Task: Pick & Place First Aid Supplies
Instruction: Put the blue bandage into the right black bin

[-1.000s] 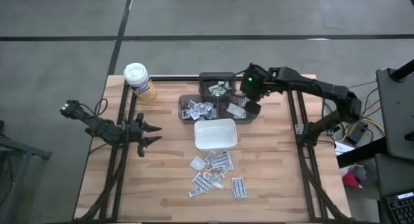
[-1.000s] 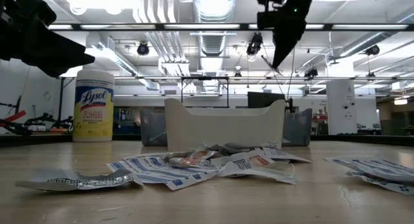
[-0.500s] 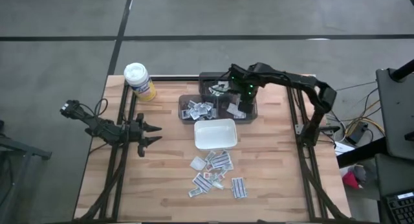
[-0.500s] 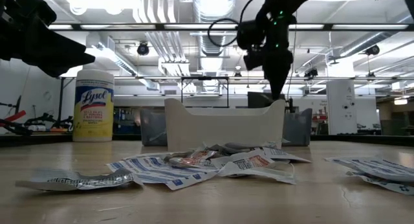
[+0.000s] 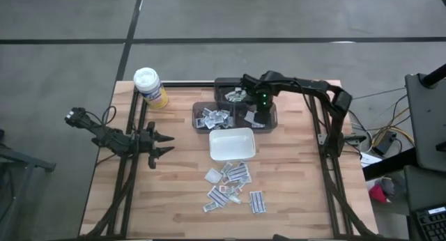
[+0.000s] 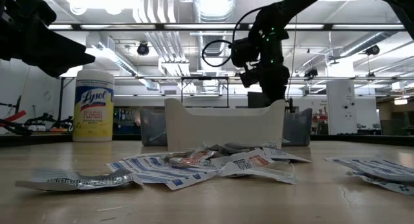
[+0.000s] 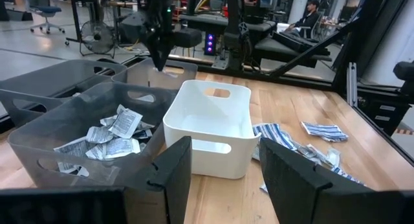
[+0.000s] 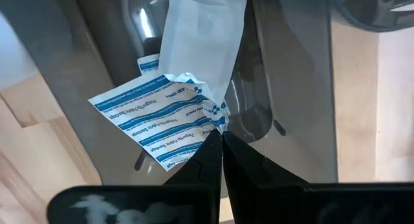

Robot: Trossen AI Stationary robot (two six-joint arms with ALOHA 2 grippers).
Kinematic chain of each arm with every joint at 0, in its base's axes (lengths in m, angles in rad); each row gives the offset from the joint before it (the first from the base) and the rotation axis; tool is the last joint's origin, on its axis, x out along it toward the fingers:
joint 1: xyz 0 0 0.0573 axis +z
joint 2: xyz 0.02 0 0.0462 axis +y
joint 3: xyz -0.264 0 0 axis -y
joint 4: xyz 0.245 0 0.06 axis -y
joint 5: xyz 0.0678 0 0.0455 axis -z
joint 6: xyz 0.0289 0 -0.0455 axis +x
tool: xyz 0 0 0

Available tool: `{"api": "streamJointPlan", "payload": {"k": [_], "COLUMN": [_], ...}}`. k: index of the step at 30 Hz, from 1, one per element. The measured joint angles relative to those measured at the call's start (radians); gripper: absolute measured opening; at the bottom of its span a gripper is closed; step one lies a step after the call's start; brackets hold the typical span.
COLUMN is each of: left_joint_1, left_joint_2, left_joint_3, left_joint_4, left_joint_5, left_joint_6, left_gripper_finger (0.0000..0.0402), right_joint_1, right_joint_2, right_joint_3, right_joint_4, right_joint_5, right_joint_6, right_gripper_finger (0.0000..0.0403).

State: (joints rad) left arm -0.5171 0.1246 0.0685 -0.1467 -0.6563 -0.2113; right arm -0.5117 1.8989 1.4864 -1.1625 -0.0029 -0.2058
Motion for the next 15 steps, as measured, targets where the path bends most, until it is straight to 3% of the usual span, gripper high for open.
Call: {"api": "streamJointPlan", "payload": {"k": [15], "left_joint_1": [0.000], "left_joint_2": [0.000], "left_joint_3": [-0.002], "left_joint_4": [0.006], "left_joint_5": [0.000], "left_joint_6": [0.000], "left_gripper_finger": [0.0177], "right_joint_1": [0.000], "right_joint_2": [0.130], "right_joint_3": [-0.002], "right_joint_4": [0.042], "right_joint_5": [0.003], "right_joint_6": [0.007], "right_gripper_finger": [0.0008]}}
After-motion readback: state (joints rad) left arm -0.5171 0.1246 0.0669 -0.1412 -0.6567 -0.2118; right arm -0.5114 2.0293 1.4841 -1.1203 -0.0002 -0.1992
